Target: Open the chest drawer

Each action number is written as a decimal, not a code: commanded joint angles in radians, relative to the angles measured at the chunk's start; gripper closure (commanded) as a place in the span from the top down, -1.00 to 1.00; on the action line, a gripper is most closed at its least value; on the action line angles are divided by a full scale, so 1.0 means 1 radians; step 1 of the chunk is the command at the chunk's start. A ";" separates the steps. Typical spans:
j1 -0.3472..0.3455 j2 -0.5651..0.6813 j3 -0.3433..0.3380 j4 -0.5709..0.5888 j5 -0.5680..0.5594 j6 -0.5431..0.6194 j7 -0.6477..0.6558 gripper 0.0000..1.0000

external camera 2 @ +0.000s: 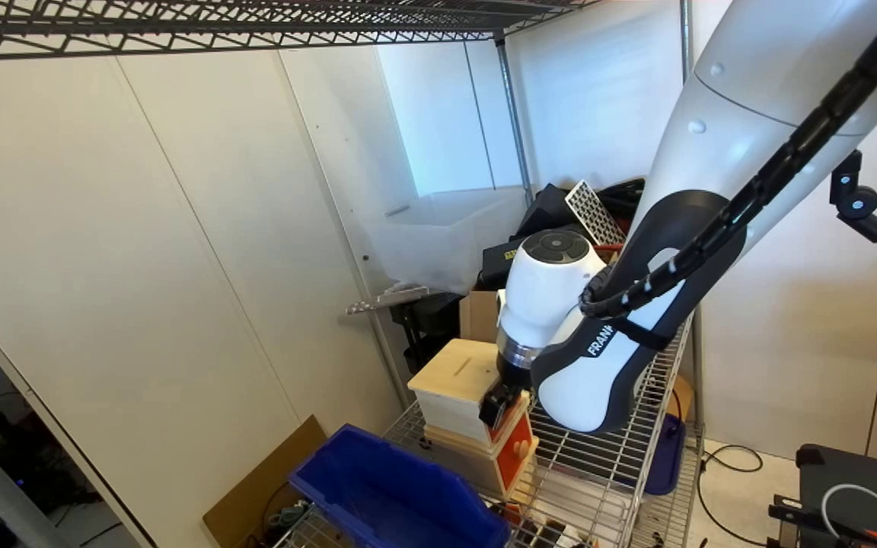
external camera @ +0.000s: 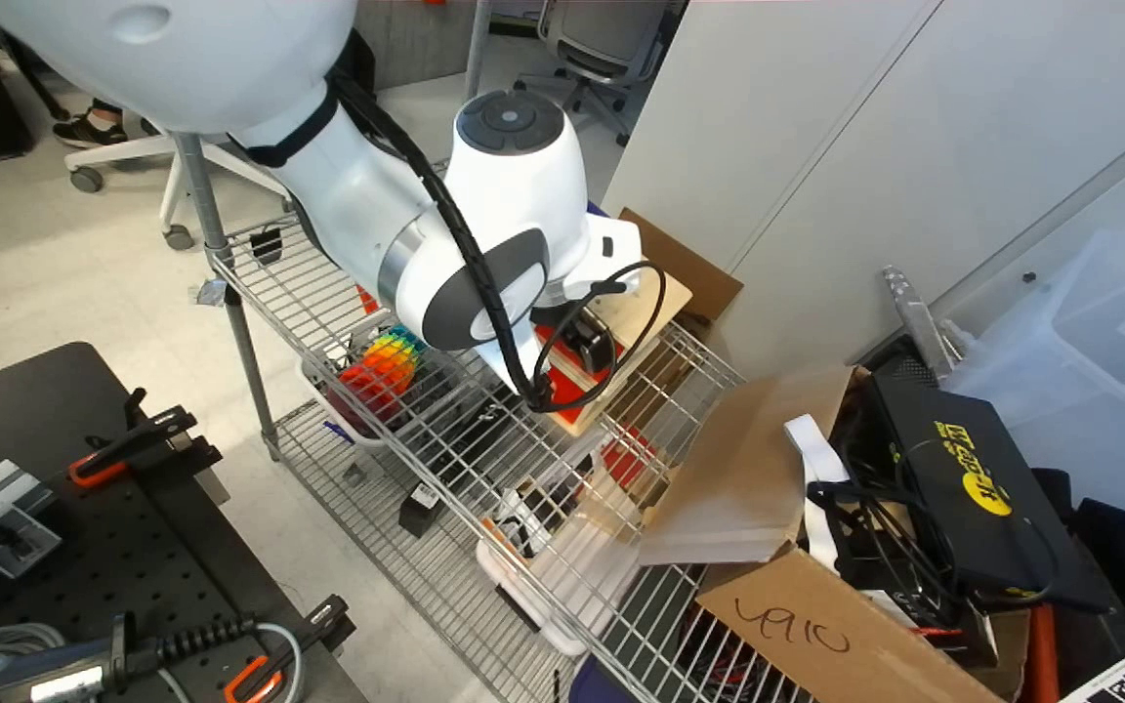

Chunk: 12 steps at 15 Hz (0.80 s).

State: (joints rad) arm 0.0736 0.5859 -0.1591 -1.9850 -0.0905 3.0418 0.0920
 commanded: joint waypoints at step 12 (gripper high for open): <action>-0.026 0.009 0.027 0.031 0.021 -0.022 -0.013 0.65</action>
State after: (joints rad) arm 0.0678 0.5859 -0.1554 -1.9809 -0.0904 3.0418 0.0920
